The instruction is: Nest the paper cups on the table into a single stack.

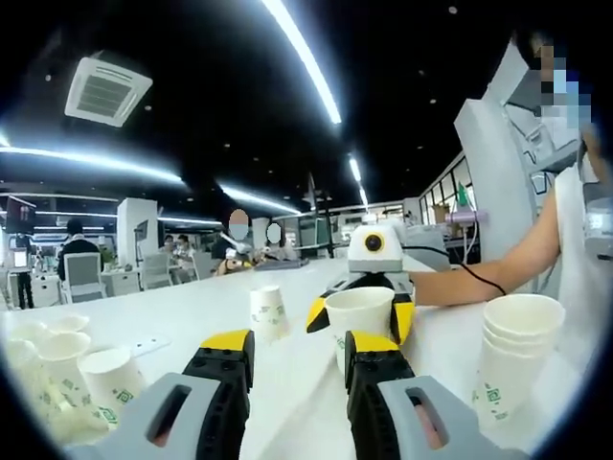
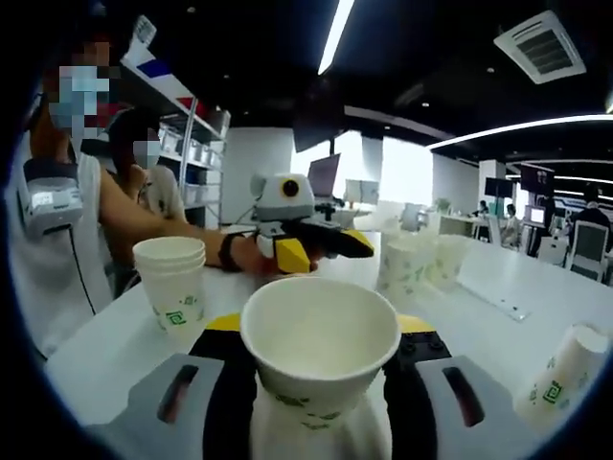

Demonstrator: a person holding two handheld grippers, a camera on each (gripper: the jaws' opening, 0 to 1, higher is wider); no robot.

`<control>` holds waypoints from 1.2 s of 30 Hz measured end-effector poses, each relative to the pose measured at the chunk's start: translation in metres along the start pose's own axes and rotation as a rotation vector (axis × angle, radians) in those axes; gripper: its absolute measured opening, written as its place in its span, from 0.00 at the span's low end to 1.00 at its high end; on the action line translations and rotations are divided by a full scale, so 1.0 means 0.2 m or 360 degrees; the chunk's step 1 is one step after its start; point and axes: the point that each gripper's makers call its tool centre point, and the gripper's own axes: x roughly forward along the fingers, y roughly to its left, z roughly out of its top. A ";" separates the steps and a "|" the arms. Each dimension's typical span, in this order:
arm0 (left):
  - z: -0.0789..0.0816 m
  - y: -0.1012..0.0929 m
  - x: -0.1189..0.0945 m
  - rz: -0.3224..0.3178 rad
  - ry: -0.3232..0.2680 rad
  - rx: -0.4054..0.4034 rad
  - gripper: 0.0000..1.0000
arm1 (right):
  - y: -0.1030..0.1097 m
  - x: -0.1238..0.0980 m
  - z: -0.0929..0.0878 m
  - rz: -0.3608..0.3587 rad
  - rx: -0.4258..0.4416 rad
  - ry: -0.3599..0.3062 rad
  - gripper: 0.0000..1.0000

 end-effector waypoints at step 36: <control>-0.01 0.06 0.00 0.0022 0.0006 -0.0009 0.40 | 0.12 -0.14 0.32 0.0176 -0.0041 -0.0396 0.46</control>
